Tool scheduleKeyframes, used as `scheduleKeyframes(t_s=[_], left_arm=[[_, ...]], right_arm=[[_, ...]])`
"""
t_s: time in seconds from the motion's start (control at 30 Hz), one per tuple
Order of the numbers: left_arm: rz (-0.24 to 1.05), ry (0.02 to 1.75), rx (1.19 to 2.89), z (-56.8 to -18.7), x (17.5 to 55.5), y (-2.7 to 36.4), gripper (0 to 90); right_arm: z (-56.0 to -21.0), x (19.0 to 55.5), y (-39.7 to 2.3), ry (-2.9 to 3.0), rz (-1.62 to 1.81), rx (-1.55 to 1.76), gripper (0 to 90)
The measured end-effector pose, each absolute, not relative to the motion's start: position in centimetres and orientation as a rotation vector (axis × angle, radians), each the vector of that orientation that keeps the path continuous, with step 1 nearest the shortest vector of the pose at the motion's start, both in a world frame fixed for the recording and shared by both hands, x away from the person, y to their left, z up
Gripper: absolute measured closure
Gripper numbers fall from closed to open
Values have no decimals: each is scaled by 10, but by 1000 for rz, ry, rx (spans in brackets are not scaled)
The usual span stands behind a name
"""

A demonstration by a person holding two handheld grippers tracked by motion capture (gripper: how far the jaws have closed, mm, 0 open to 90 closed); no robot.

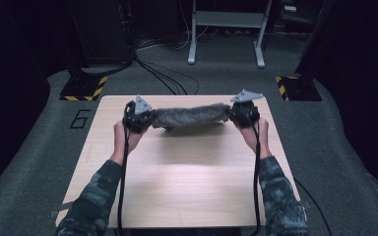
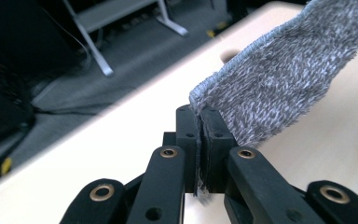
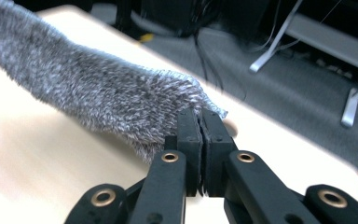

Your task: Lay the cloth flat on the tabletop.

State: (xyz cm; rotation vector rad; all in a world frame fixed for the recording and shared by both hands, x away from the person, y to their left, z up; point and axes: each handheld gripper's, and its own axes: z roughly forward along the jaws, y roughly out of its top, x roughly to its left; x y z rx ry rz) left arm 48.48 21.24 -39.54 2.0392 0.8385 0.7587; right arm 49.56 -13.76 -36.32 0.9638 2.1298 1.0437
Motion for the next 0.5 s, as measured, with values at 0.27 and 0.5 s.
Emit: scheduleKeyframes(t_s=[0.27,0.5], left_arm=[[589,843,2113,-465,439,208,862],[496,847,2134,-491,411,207,837]], right_arm=[[-440,449,-143,2266,1002,1018,874],[-471,422,-150,2312,994,1077,866]])
